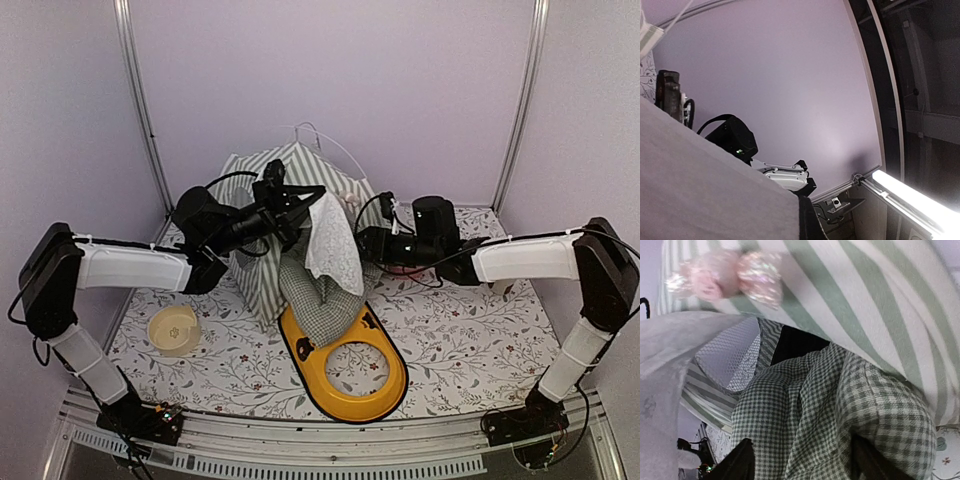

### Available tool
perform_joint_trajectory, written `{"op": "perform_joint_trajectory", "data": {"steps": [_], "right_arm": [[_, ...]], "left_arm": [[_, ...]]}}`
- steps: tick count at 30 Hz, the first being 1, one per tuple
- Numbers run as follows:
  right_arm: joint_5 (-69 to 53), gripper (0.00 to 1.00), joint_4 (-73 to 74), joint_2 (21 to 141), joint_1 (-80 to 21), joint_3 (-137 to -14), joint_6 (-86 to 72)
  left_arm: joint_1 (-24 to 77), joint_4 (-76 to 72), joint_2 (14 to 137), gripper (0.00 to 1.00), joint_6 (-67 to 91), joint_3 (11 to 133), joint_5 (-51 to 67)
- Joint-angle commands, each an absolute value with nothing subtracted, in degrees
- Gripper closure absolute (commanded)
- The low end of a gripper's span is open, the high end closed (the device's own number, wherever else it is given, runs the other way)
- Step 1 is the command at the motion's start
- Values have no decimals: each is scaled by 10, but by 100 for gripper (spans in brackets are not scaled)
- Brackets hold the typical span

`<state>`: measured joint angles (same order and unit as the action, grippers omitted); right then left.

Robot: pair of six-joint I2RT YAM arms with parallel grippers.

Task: Set up the pet tent
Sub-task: Place the cushion in the tent.

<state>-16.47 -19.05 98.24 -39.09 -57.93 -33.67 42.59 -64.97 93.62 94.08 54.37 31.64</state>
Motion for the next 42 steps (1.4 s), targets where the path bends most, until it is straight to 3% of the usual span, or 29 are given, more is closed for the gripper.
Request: {"op": "perform_joint_trajectory", "data": {"steps": [1, 6, 15, 19, 28, 42], "right_arm": [[-101, 25, -133, 909, -392, -549, -294], [-43, 16, -69, 863, -388, -529, -248], [-40, 16, -26, 784, -423, -511, -165], [-99, 16, -64, 762, -457, -474, -134], [-76, 16, -172, 848, -592, -452, -110], [7, 12, -163, 1001, -603, -583, -97]], "left_arm": [[434, -653, 894, 100, 917, 526, 292], [429, -650, 885, 100, 914, 520, 281], [429, -658, 890, 100, 915, 526, 280], [429, -667, 896, 100, 921, 528, 282], [429, -685, 905, 100, 933, 531, 284], [430, -684, 906, 100, 936, 530, 292]]}}
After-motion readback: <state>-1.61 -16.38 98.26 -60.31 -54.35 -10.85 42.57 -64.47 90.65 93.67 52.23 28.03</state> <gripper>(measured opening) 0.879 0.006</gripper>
